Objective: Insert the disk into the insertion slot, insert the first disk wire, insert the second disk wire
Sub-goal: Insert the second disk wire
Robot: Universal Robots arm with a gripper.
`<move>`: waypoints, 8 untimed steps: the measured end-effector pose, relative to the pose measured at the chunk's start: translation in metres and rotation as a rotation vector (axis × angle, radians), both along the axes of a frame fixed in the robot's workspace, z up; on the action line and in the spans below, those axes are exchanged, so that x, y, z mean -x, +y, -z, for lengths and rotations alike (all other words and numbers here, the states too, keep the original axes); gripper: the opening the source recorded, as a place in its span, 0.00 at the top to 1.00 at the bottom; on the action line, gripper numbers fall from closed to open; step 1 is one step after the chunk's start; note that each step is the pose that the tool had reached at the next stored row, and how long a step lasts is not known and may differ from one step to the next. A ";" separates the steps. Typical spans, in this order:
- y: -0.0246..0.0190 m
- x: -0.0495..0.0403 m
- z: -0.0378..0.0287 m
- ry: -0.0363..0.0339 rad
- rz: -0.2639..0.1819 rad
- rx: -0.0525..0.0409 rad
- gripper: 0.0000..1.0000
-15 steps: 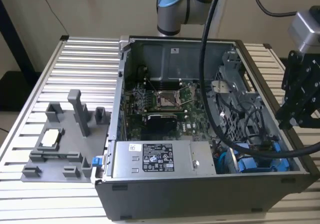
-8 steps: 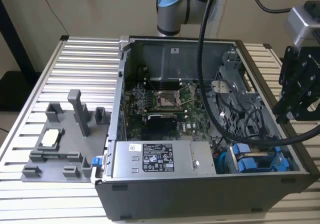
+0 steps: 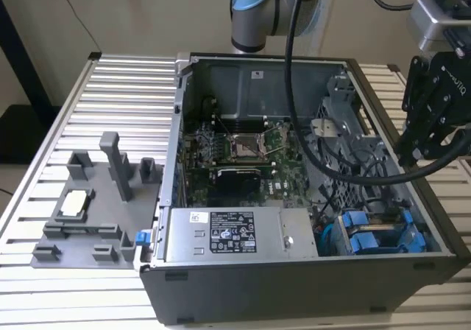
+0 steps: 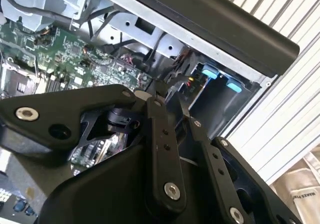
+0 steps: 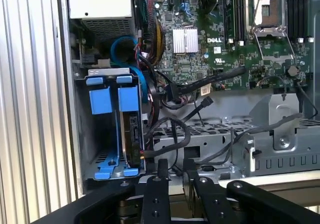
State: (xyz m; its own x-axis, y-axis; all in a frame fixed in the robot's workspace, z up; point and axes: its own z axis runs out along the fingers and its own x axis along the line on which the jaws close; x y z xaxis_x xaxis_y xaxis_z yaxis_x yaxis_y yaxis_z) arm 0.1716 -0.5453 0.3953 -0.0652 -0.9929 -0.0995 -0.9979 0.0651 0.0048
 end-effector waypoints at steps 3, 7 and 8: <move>0.0001 0.0021 0.0001 0.0000 0.000 0.0000 0.73; 0.0000 0.0168 0.0007 -0.0012 0.000 0.0001 0.73; 0.0000 0.0214 0.0010 -0.0017 0.000 -0.0001 0.73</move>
State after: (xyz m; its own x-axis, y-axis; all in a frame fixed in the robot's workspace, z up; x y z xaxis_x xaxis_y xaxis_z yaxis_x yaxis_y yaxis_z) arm 0.1502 -0.5453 0.3944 -0.0650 -0.9929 -0.0997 -0.9979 0.0650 0.0031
